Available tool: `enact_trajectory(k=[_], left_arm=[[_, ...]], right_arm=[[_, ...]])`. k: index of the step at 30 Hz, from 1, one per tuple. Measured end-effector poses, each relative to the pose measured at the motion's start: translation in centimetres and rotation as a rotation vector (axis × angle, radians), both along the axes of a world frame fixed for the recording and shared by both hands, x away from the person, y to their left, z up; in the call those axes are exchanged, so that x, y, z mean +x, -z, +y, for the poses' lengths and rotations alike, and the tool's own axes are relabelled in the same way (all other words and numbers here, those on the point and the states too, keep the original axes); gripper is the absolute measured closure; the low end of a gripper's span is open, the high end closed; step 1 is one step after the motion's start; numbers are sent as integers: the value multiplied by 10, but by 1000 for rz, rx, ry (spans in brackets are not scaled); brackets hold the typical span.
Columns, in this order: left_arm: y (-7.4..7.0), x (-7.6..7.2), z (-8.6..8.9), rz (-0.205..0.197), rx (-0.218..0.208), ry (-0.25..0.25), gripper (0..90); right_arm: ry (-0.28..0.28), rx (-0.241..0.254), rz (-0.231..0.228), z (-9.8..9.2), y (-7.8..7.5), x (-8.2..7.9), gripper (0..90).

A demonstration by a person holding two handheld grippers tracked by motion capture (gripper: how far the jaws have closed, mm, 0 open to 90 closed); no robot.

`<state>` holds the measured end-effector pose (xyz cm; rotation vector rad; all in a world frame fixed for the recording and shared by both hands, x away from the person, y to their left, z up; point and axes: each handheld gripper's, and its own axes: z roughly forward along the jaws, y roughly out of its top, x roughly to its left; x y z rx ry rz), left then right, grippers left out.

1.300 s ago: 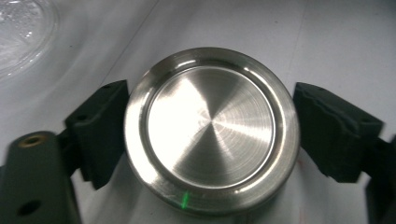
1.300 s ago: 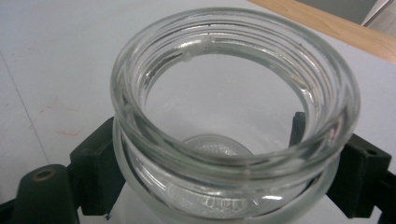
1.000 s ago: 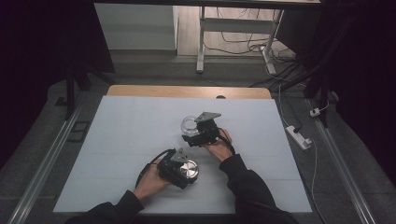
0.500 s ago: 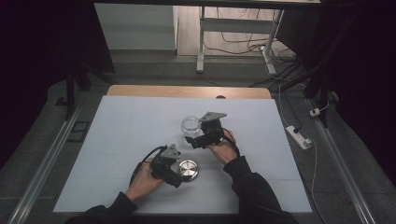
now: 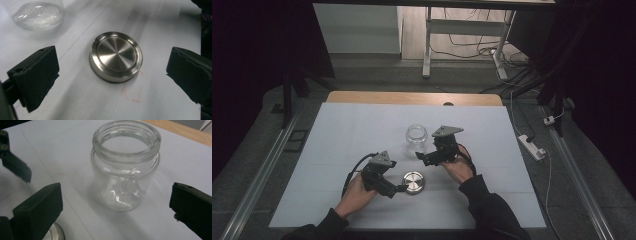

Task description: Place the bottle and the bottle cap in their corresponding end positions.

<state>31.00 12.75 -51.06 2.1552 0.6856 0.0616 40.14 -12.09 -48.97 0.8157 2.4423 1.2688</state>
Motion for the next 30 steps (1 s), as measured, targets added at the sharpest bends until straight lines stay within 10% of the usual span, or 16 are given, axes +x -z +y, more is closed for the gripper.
enact_trajectory(k=[30], left_arm=[[-7, -44, 74, -36, -33, -140, 0]], right_arm=[[-7, -10, 28, -54, -7, -69, 0]])
